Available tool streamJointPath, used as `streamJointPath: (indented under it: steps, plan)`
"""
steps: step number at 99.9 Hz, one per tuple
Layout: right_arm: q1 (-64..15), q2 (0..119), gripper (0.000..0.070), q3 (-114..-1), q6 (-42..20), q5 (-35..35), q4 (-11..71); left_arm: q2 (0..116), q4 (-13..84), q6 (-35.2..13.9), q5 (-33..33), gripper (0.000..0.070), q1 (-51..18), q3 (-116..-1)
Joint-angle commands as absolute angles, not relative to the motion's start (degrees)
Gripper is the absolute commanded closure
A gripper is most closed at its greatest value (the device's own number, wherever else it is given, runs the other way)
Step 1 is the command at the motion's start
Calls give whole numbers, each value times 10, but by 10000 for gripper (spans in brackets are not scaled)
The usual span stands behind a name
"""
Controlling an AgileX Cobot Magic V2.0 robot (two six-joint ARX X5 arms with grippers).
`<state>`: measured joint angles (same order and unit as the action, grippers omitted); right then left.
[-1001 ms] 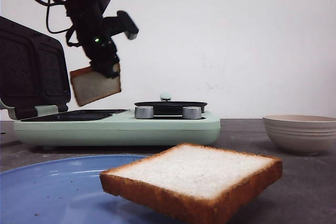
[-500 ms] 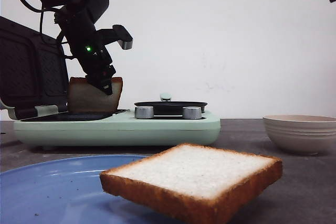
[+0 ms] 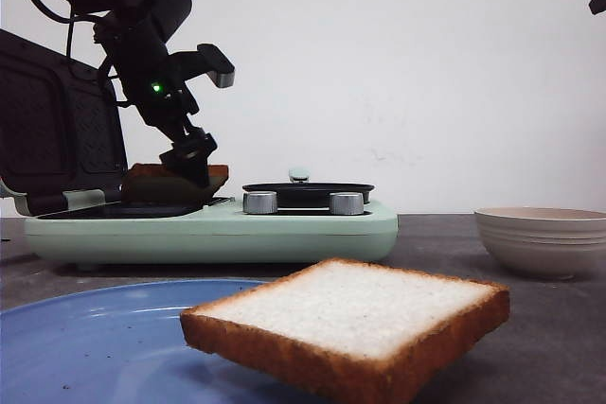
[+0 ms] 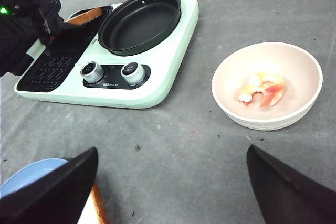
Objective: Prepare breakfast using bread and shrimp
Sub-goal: 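Carry the bread with the left gripper and lower it onto the press plate, then open the left gripper and raise it away from the press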
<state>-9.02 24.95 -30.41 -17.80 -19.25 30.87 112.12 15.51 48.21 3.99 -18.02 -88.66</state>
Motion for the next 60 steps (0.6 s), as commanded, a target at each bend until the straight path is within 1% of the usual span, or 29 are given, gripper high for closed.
streamJointPath:
  steps: [1,20,30,34,40,49,50,53,60]
  plan:
    - [-93,251,151,-310,-171,-190,303,1132,148,447,25,0,-182,-904]
    - [-93,253,151,-310,-171,-190,301,1132,159,447,-26,0,-176,-904]
    - [-93,255,151,-310,-171,-190,300,1132,162,434,-28,0,-172,-904]
    - [-93,257,151,-310,-171,-190,298,1130,158,415,-28,0,-170,-904]
    - [-93,258,151,-310,-171,-190,296,1126,147,373,-29,0,-166,-904]
    - [-93,262,151,-310,-171,-190,292,1114,132,294,-28,0,-161,-905]
    - [-93,262,151,-310,-171,-190,292,1112,132,285,-29,24,-161,-905]
    - [-93,263,151,-310,-171,-190,291,1105,132,260,-29,134,-161,-906]
    - [-93,269,151,-310,-171,-190,286,1087,133,204,-29,439,-160,-908]
